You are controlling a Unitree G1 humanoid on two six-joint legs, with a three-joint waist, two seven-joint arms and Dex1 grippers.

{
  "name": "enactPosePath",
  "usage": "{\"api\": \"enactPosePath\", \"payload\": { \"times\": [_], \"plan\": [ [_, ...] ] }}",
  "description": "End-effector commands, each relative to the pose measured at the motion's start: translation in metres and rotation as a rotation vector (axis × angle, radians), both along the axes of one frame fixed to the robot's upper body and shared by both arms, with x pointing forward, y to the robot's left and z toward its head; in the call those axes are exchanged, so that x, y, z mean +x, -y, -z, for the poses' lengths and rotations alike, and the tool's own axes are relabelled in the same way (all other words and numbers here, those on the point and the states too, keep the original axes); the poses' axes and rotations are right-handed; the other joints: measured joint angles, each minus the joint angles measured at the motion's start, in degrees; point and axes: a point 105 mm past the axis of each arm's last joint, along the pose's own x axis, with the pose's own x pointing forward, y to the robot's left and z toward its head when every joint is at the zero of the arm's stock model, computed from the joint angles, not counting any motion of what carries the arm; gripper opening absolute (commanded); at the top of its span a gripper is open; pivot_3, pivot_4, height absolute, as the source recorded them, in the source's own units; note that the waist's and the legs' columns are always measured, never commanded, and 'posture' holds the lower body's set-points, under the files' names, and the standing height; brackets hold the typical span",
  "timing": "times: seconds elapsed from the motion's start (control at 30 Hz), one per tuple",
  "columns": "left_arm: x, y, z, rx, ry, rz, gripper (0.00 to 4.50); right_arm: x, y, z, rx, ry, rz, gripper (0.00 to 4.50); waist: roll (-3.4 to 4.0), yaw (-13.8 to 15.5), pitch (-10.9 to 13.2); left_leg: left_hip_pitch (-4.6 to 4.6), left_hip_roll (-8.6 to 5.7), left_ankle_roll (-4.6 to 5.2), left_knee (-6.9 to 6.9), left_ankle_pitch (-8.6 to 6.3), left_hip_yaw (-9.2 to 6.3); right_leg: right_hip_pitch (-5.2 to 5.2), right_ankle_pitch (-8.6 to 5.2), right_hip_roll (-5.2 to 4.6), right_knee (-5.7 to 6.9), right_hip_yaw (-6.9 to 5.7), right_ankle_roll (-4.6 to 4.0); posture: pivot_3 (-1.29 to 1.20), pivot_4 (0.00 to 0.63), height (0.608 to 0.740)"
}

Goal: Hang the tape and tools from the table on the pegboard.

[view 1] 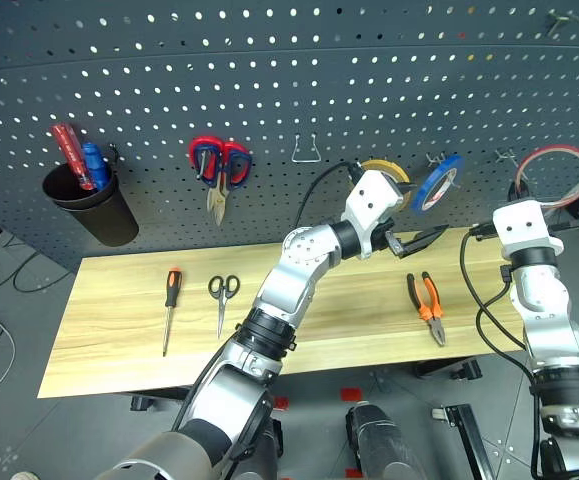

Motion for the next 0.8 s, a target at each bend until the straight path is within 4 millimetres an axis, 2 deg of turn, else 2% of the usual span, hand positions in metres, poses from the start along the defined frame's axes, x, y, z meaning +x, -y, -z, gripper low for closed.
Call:
{"api": "enactPosePath", "payload": {
  "times": [0.03, 0.23, 0.4, 0.57, 0.8],
  "plan": [
    [-0.006, 0.009, -0.018, -0.035, 0.061, 0.031, 4.5, 0.008, 0.008, -0.01, 0.15, 0.031, -0.049, 0.02, 0.02, -0.3, -0.1, 0.03, 0.0, 0.01, -0.02, 0.0, 0.0, 0.03, 0.0, 0.0, -0.01, 0.0, 0.0, -0.04, 0.122, 0.74],
    [-0.002, 0.005, -0.02, -0.052, 0.055, 0.01, 4.5, 0.021, 0.003, 0.005, 0.39, -0.05, -0.185, 0.02, 0.11, -0.8, -0.6, 0.26, -0.02, 0.02, -0.17, 0.01, 0.05, 0.19, 0.0, 0.02, 0.01, 0.01, 0.0, -0.03, 0.118, 0.74],
    [-0.001, 0.003, -0.017, -0.044, 0.055, 0.004, 4.5, 0.024, 0.002, 0.009, 0.47, -0.076, -0.23, 0.02, 0.24, -0.8, -0.8, 0.26, 0.01, 0.12, -0.14, 0.06, 0.02, 0.2, 0.0, -0.18, 0.16, 0.0, 0.0, -0.03, 0.118, 0.74],
    [-0.002, 0.003, -0.016, -0.043, 0.054, 0.006, 4.5, 0.021, 0.009, 0.014, 0.499, -0.085, -0.192, 1.44, 0.21, -0.8, -1.2, 0.26, -0.02, 0.16, -0.12, 0.08, 0.0, 0.21, 0.0, -0.26, 0.39, 0.0, 0.0, -0.03, 0.122, 0.74],
    [-0.004, 0.004, -0.013, -0.035, 0.05, 0.018, 4.5, 0.009, 0.016, 0.024, 0.484, -0.108, -0.138, 3.81, 0.22, -0.9, -1.6, 0.27, -0.02, 0.17, -0.12, 0.08, -0.01, 0.24, 0.0, -0.25, 0.43, 0.0, 0.0, -0.04, 0.134, 0.74]
  ]
}}
